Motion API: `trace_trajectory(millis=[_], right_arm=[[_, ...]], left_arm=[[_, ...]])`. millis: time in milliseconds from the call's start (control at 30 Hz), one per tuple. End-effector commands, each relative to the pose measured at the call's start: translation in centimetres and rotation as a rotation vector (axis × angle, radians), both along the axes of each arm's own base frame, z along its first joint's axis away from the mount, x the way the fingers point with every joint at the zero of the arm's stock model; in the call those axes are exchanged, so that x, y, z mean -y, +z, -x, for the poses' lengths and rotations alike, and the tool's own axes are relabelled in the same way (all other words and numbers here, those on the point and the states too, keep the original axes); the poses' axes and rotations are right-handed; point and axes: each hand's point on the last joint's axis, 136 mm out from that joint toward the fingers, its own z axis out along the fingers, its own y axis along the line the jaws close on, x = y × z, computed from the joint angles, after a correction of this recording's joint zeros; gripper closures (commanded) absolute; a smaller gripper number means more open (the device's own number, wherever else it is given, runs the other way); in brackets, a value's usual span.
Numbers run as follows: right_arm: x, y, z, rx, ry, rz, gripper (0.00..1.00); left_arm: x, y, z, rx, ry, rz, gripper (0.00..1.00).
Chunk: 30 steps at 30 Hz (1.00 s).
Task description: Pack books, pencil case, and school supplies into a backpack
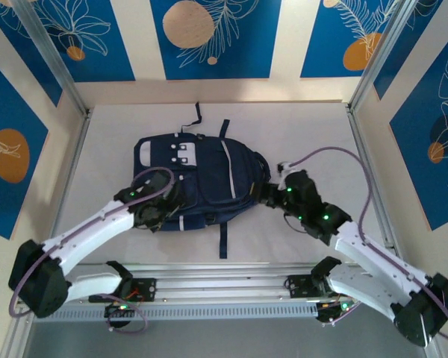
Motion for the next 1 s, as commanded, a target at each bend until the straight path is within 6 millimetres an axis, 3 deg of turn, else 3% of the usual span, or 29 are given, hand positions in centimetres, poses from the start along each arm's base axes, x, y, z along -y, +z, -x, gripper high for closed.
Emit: trace_trajectory(millis=[0, 133, 233, 333, 400, 467, 533, 733, 833, 967], right_arm=[[2.8, -0.2, -1.4, -0.047, -0.089, -0.005, 0.39], [3.9, -0.7, -3.9, -0.121, -0.129, -0.047, 0.37], [4.7, -1.3, -6.6, -0.172, -0.182, -0.058, 0.37], [4.2, -2.1, -9.2, -0.24, -0.191, -0.08, 0.37], [4.1, -3.9, -10.5, -0.332, -0.227, -0.051, 0.37], [4.6, -5.9, -11.2, -0.42, -0.3, 0.011, 0.38], [4.4, -7.8, -11.7, -0.47, -0.319, 0.059, 0.43], [0.2, -12.1, -12.4, -0.536, -0.169, 0.073, 0.53], [-1.0, -12.7, -13.0, -0.54, -0.146, 0.06, 0.56], [-3.9, -12.9, -13.2, -0.528, -0.06, 0.099, 0.59]], left_arm=[[-3.5, 2.4, -2.8, 0.078, 0.015, -0.165, 0.06], [-8.7, 3.5, -6.0, 0.071, 0.119, -0.25, 0.08], [-12.0, 3.5, -10.1, 0.055, 0.217, -0.231, 0.1], [-11.3, 4.2, -16.2, 0.043, 0.127, -0.195, 0.11], [-10.1, 4.6, -18.7, -0.031, 0.03, -0.192, 0.1], [-9.6, 4.9, -18.5, -0.078, 0.001, -0.19, 0.09], [-10.0, 4.7, -16.9, -0.058, 0.035, -0.18, 0.08], [-13.1, 4.8, -11.5, -0.005, 0.164, -0.18, 0.05], [-14.8, 4.2, -10.9, 0.002, 0.225, -0.19, 0.06], [-16.4, 2.0, -12.1, -0.089, 0.269, -0.18, 0.06]])
